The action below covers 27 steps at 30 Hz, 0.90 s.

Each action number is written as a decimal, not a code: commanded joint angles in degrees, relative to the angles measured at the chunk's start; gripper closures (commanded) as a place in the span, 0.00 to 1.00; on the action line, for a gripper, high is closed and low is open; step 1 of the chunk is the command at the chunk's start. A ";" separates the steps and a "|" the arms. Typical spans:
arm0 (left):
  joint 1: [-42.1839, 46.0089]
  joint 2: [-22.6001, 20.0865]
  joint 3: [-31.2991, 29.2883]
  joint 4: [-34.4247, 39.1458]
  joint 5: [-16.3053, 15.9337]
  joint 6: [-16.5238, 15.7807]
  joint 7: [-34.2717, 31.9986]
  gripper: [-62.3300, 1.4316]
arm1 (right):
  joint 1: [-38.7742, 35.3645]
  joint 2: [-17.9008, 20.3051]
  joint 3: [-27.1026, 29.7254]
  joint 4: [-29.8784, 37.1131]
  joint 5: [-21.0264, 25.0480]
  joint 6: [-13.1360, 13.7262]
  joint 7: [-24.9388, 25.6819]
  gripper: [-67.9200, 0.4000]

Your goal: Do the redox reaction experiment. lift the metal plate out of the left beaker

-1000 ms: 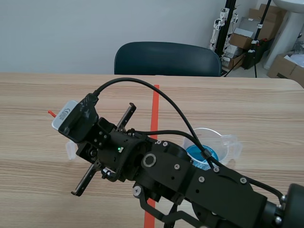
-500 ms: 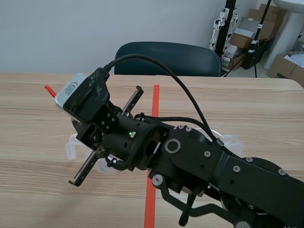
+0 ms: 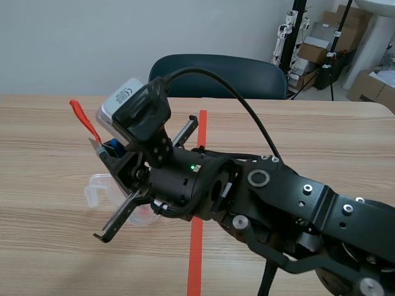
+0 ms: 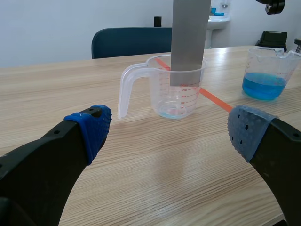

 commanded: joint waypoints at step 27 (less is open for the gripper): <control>-0.02 -0.37 -0.04 0.33 -0.39 -0.26 -2.05 0.16 | 8.70 1.70 10.95 6.69 11.96 17.20 -6.62 0.99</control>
